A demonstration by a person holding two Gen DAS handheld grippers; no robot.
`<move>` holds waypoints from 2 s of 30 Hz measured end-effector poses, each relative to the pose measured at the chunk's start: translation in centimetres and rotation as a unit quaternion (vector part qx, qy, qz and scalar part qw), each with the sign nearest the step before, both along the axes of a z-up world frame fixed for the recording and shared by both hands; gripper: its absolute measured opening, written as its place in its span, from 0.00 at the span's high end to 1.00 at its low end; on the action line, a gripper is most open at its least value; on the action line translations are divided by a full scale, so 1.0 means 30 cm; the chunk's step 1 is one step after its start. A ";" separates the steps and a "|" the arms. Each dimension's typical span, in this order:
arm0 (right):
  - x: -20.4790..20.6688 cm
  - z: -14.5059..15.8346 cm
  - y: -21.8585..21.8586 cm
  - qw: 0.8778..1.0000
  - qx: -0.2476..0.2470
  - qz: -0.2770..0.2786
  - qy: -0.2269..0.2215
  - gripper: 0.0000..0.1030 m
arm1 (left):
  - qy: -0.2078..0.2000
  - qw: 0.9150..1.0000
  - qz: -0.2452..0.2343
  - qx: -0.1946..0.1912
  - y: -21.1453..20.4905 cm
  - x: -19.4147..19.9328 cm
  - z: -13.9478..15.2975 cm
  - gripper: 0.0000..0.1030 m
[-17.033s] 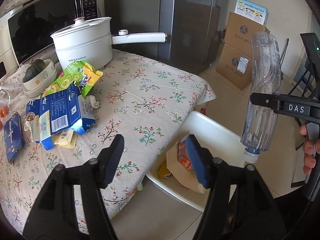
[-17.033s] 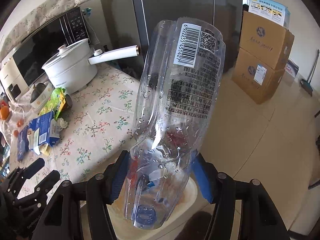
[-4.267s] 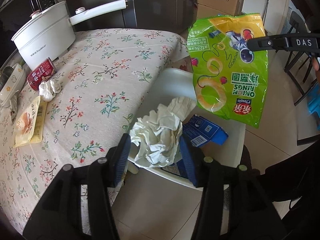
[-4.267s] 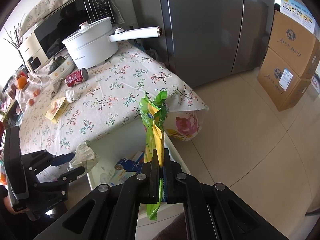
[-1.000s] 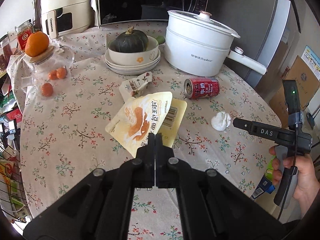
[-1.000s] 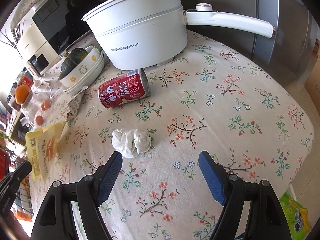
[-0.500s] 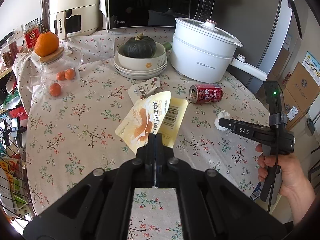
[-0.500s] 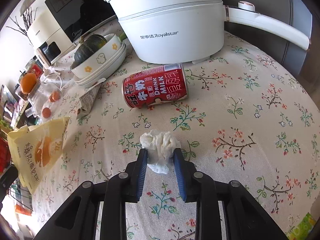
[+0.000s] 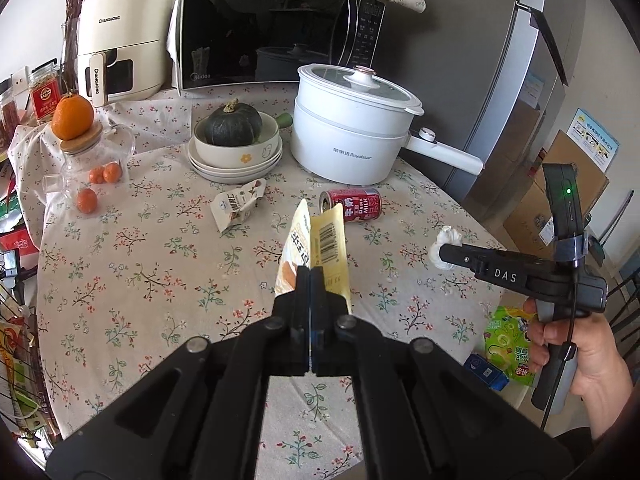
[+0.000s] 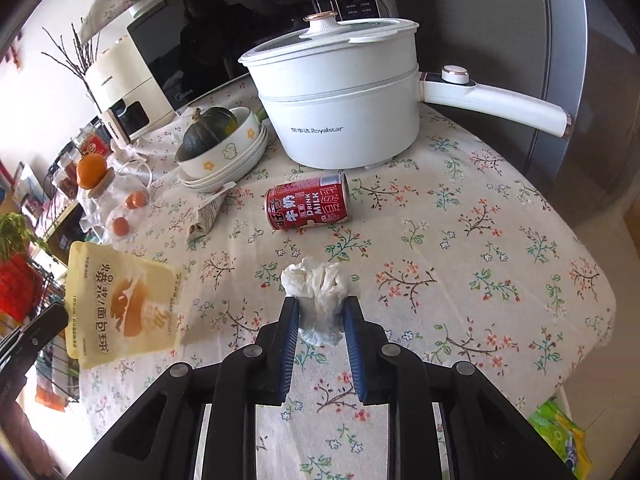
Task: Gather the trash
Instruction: 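Carry the yellow packet and white tissue over the white bin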
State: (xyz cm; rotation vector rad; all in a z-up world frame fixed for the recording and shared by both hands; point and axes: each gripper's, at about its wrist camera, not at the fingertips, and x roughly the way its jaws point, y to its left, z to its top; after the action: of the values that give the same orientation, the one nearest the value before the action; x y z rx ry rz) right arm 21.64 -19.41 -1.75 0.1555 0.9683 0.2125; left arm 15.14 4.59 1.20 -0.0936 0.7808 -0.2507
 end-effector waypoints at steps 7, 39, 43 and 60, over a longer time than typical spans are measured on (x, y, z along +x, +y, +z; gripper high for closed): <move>-0.142 0.072 -0.092 1.000 -0.013 -0.001 -0.008 0.77 | -0.009 0.999 -0.047 -0.016 -0.097 -0.081 0.044 1.00; -0.406 -0.009 -0.377 0.996 -0.082 -0.019 0.041 0.77 | 0.107 0.974 -0.175 0.097 -0.399 -0.078 -0.438 0.46; -0.416 -0.014 -0.380 0.995 -0.085 -0.019 0.043 0.77 | 0.099 0.973 -0.185 0.093 -0.412 -0.101 -0.435 0.64; -0.451 0.008 -0.402 0.996 -0.076 -0.025 0.033 0.77 | 0.065 0.987 -0.139 0.037 -0.312 -0.117 -0.285 1.00</move>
State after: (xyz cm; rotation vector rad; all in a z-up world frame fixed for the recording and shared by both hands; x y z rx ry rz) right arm 8.11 -31.49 -1.49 0.0465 1.0405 0.0874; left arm 11.63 -4.77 -7.36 0.0702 0.9330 -0.4832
